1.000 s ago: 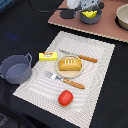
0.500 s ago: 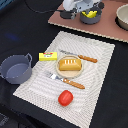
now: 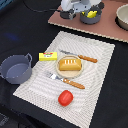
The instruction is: Interact with the objects in diverse but meaningful ways.
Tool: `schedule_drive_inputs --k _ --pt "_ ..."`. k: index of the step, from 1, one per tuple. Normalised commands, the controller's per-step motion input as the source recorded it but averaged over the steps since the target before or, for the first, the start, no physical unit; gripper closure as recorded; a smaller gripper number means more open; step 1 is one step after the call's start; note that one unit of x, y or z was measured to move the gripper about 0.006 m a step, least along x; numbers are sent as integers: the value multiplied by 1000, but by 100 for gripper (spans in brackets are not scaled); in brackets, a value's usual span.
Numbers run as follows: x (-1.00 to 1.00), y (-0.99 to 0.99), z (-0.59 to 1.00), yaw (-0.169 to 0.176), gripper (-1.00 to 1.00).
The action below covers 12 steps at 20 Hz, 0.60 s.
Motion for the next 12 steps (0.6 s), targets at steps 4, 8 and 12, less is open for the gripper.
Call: schedule_drive_inputs --k 4,8,12 --pt "-420 0 -230 -25 -100" --pt "-469 0 -224 -26 -100" --pt "-481 0 -149 -29 -100"
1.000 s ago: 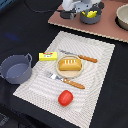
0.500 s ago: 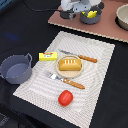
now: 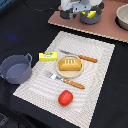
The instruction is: Interact with the objects in diverse but meaningful ways.
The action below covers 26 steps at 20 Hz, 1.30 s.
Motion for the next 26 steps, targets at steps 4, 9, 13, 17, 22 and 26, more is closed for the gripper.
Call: schedule_drive_inputs --k 4,9,13,17,22,26 --pt "-473 -11 -46 -26 -100" --pt "-505 -31 -12 -23 -100" --pt "-539 -34 -33 -17 -100" --pt "-577 -72 -84 -13 -100" --pt "-626 -139 -53 -16 -100" --pt "-617 -149 -35 -24 -100"
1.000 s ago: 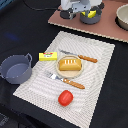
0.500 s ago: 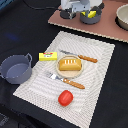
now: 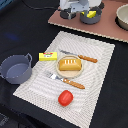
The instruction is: Interact with the objects in diverse but meaningful ways.
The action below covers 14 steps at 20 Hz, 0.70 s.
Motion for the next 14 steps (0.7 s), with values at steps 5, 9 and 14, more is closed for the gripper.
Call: schedule_drive_inputs --k 5,9,14 --pt "-522 -16 -194 -7 -100" --pt "-431 0 -229 0 -100" --pt "-299 32 -241 0 -100"
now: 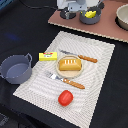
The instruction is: Interact with the objects in diverse but meaningful ways.
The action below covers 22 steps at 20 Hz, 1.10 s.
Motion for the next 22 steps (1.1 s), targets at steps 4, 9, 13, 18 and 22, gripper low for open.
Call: schedule_drive_inputs --k 4,9,13,18,22 --pt "-231 56 -297 0 -100" --pt "-201 57 -343 0 -100" --pt "-245 35 -281 0 -100" --pt "-302 33 43 0 -100" --pt "-360 13 111 0 100"
